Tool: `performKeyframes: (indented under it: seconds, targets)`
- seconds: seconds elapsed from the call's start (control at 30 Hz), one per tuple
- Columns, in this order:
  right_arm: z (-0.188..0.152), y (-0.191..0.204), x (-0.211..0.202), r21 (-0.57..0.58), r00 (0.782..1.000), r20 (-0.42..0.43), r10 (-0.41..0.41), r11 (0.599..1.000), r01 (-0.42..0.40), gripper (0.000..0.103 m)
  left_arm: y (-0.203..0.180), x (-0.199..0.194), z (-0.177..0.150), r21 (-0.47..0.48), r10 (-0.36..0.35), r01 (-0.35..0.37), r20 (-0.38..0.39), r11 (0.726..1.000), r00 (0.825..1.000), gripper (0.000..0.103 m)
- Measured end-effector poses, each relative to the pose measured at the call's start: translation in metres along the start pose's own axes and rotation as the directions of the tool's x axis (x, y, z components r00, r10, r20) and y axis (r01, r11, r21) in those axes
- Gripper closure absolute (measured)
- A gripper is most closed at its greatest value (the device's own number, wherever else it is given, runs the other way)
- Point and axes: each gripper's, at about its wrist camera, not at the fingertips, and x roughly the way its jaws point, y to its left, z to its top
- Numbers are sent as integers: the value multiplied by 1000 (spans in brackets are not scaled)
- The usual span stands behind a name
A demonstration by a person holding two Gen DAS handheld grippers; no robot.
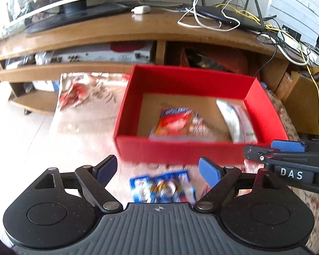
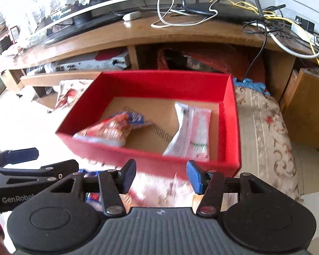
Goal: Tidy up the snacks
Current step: 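Withdraw both grippers from the box back toward the snack pile, then close the left gripper on the white foil packet while the right gripper approaches the gold pastry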
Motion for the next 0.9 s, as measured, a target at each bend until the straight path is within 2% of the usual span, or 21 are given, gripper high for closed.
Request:
performKeyframes:
  seconds: [0.23,0.43,0.63,0.73,0.8,0.9]
  targets:
    - [-29,6,-11,-8,999,-42,10,1000,-11,48,7,-9,-30,-17,-39,38,-58,999,998,15]
    - [-51,-8,-24,37,998,-65,7,999,-5,48,-12,-11,-54,80,-55,63,-88,995,995,15]
    - [-67,-22,-33,72,996,-82,17,997,-11,47,-31,-5,-76,172,-65,87,-133,981,989,20]
    - [-72,-24,-36,72,996,-88,20,997,-14,47,-41,0,-83,233,-36,66,-129,970,991,18]
    - [-73,-27,-38,77,996,-83,26,997,-19,47,-42,0,-84,242,-30,61,-128,968,991,18]
    - [-74,-30,-41,86,996,-80,30,996,-24,46,-44,-5,-88,237,-59,90,-135,967,989,18]
